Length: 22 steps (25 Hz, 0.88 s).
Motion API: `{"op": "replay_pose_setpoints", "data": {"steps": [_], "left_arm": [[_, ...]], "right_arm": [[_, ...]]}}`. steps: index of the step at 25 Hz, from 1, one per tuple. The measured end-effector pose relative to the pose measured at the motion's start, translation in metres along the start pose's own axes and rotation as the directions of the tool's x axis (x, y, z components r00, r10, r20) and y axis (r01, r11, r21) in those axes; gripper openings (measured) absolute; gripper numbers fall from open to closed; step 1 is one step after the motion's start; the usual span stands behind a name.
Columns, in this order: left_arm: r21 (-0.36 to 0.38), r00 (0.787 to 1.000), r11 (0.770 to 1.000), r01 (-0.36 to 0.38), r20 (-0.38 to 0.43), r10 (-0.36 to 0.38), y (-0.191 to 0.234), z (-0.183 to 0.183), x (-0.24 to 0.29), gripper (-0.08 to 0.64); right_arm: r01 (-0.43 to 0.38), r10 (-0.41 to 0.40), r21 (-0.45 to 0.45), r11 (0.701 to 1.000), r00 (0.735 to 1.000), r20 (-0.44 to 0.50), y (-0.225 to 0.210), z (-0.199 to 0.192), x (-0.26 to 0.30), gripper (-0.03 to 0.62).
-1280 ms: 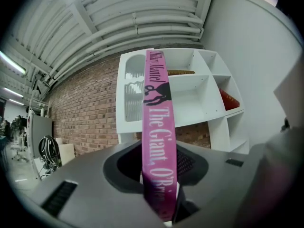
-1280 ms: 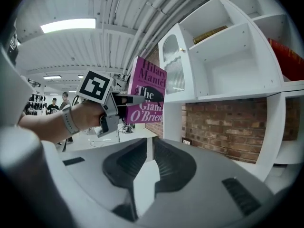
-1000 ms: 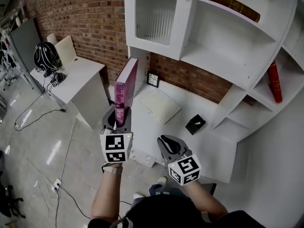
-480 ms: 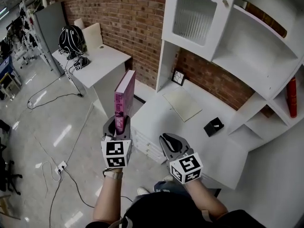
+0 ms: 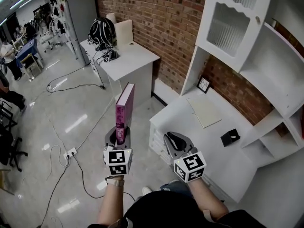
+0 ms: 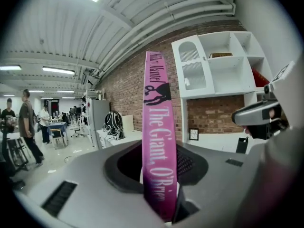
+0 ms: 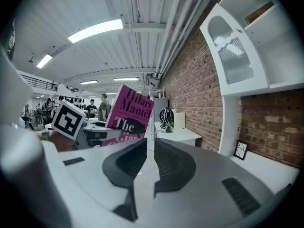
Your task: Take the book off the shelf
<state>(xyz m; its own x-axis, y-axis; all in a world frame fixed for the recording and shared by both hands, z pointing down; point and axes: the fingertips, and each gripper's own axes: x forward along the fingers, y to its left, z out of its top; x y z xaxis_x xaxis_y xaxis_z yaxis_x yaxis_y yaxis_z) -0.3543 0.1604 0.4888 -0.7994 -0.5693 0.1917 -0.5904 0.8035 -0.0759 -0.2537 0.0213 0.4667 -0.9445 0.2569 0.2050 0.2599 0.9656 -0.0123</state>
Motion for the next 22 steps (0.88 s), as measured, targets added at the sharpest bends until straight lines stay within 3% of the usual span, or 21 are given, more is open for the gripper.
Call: {"op": "replay_pose_setpoints", "data": {"steps": [11,22], "left_arm": [[-0.056,0.985,0.984,-0.166,-0.061,0.163,0.065,-0.042,-0.069,0.138],[-0.022,0.96,0.966,-0.257,-0.117,0.253,0.098,-0.065,-0.115,0.138]], "right_arm": [[-0.145,0.146,-0.029,0.989,0.989,0.011,0.055,0.006,0.036,0.055],[-0.255,0.256,-0.066,0.965,0.967,0.003,0.097,0.007,0.06,0.055]]}}
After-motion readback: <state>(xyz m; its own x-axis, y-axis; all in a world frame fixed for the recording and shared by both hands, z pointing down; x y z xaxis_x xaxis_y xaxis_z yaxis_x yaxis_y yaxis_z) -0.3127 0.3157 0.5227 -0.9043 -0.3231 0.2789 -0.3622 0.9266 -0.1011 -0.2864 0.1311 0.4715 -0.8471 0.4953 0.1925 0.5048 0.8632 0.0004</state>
